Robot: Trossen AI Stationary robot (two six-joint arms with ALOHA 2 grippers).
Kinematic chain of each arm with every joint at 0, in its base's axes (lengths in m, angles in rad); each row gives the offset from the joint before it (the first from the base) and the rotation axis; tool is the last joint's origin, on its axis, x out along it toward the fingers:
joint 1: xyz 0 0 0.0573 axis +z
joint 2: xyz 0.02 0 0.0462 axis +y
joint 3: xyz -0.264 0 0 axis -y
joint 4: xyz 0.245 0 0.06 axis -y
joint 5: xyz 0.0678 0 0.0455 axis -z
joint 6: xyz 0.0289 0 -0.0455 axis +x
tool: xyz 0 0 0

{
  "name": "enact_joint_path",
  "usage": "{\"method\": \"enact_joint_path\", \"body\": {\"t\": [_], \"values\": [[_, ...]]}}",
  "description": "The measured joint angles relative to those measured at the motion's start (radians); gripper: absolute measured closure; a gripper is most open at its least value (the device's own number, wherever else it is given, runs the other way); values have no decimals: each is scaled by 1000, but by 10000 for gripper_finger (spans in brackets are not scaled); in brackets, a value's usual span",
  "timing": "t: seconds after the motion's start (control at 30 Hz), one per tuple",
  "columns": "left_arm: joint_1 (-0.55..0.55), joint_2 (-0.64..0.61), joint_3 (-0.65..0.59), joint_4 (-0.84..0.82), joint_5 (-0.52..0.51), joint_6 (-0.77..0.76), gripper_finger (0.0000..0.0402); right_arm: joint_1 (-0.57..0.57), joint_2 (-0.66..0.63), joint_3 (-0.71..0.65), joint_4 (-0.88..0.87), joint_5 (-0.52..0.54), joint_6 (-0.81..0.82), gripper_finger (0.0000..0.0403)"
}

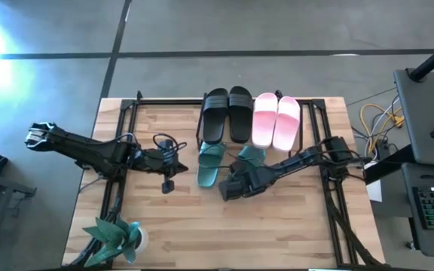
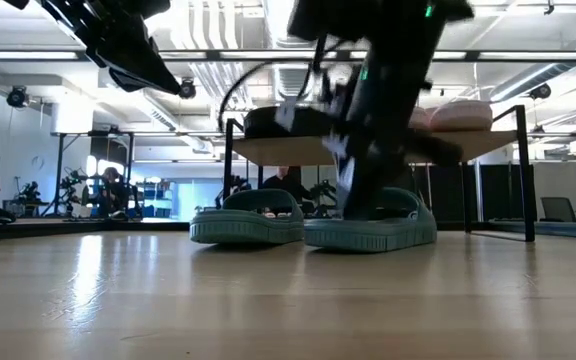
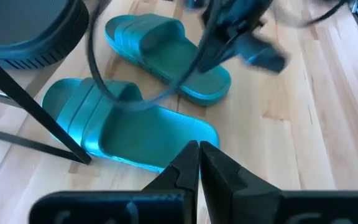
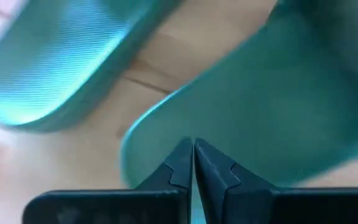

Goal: Pick and place slides into the shelf
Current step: Put the green slipper under the shelf

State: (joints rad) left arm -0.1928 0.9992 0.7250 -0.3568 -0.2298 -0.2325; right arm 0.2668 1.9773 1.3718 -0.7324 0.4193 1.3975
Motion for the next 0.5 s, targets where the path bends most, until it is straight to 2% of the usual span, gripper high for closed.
{"method": "enact_joint_path", "body": {"t": [0.07, 0.13, 0.27, 0.37, 0.5], "values": [[0, -2, 0, -2, 0, -1, 402, 31, -8, 31, -96, 21, 57, 392], [0, -3, 0, 0, 0, -1, 402, 65, -9, 55, -275, 24, 161, 392], [0, -3, 0, 0, 0, 0, 402, 107, -3, 44, -485, -3, 365, 392], [0, -3, 0, -1, 0, 2, 402, 107, -3, -6, -477, -31, 403, 392], [1, -3, 0, -1, -1, 2, 402, 57, -2, -77, -349, -29, 329, 392]]}}
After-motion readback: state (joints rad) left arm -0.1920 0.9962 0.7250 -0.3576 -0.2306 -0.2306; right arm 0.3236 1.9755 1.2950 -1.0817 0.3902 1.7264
